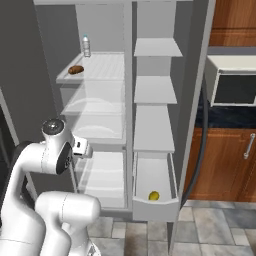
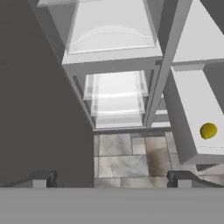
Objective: Take the lemon and potato from the fridge shelf and place them in the freezer drawer to begin freezing them.
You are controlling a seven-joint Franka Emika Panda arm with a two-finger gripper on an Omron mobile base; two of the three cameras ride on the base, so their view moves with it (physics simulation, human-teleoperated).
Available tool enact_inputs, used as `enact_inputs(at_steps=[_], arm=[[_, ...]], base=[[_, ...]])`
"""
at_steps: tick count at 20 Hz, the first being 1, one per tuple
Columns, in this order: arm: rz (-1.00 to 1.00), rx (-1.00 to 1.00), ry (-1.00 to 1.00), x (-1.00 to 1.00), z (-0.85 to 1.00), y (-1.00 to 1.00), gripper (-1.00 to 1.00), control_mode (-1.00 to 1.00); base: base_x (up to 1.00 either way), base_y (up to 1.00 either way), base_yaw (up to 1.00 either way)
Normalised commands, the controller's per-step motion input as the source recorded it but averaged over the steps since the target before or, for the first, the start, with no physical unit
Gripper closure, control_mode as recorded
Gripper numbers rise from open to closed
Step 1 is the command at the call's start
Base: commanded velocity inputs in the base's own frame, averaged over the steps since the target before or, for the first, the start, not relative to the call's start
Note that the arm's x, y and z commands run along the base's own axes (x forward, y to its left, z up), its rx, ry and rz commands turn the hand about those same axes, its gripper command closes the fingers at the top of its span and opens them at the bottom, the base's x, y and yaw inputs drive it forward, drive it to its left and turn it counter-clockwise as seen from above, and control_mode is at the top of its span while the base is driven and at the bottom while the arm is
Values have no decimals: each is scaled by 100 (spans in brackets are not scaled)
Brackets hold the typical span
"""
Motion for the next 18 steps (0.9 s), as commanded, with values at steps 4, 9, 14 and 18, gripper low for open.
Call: enact_inputs(at_steps=[4, 9, 14, 18], arm=[[0, 0, 0, 0, 0, 0, -100, 100], [0, 0, 0, 0, 0, 0, -100, 100], [0, 0, 0, 0, 0, 0, -100, 100], [0, 0, 0, 0, 0, 0, -100, 100]], base=[[9, 6, 21], [55, 0, 5], [66, 0, 0], [55, 0, 0]])
